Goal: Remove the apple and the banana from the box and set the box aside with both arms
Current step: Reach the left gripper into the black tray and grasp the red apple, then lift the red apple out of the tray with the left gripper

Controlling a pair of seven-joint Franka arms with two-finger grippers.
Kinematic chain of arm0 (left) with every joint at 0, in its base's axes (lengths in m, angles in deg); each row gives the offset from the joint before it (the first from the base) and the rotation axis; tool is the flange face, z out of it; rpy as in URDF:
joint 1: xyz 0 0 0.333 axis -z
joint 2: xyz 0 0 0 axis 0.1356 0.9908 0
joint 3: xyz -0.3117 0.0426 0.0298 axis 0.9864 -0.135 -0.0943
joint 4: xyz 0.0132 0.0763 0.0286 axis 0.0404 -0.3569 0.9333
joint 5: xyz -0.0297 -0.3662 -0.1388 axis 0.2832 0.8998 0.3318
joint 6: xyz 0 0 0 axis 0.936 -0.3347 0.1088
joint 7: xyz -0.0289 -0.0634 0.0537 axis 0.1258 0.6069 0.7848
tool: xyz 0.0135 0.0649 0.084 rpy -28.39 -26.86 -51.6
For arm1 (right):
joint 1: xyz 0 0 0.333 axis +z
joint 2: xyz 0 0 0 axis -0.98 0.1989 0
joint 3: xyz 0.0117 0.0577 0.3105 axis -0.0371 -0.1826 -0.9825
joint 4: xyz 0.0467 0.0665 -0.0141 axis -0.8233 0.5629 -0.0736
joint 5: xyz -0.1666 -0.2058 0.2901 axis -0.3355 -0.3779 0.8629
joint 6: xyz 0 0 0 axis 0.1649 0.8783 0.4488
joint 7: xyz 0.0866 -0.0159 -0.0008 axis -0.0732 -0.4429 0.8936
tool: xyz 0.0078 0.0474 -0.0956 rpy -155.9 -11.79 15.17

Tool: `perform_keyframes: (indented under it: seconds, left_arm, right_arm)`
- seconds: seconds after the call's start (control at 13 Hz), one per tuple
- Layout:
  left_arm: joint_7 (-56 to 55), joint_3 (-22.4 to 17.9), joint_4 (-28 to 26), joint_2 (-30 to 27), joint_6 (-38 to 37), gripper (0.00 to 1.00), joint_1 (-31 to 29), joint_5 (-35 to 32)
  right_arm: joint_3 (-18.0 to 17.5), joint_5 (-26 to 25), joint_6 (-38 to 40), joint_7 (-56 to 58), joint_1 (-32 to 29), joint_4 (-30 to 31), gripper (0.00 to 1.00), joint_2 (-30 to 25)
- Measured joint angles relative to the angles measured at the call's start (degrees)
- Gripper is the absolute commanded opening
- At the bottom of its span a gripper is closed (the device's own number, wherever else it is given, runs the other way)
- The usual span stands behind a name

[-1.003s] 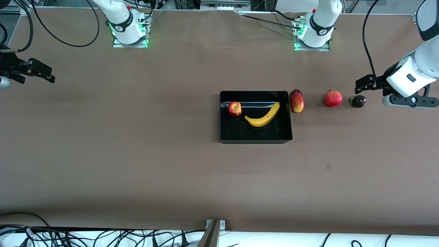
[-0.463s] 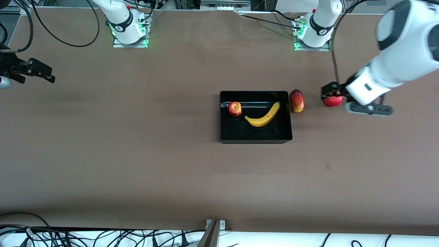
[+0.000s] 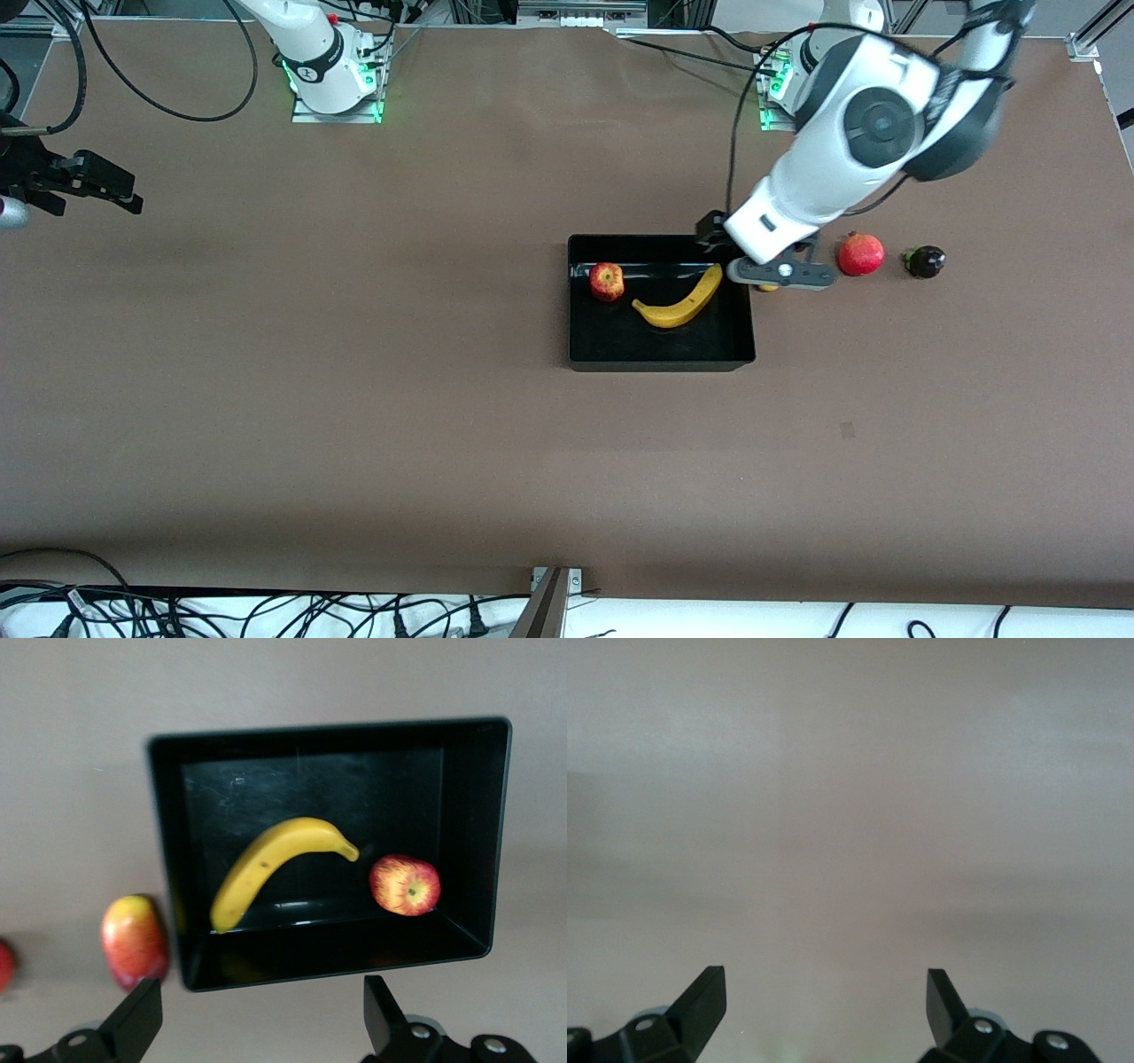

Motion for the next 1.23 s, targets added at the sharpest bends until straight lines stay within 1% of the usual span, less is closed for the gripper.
perform_keyframes:
  seconds: [0.46,0.69,0.93,1.23]
  left_arm:
    - [-13.26,-0.09,-0.26,12.47,13.81,1.00,10.91,-1.26]
    - [-14.73,-0.54,-0.07,17.28,19.36,1.00,13.42,-1.53]
    - [-14.72,-2.46,0.93,20.76,20.99,1.00,15.25,-1.82]
    - [-14.74,-3.09,1.71,22.92,22.85,1.00,16.14,-3.31]
  right_arm:
    - [-0.01,0.00,0.00,0.00,0.00,-0.02,1.00,0.00]
    - [-0.01,0.00,0.00,0.00,0.00,-0.02,1.00,-0.01]
    - [-0.01,0.00,-0.20,0.00,0.00,-0.02,1.00,0.00]
    - [0.18,0.00,-1.24,0.00,-0.03,0.02,1.00,0.03]
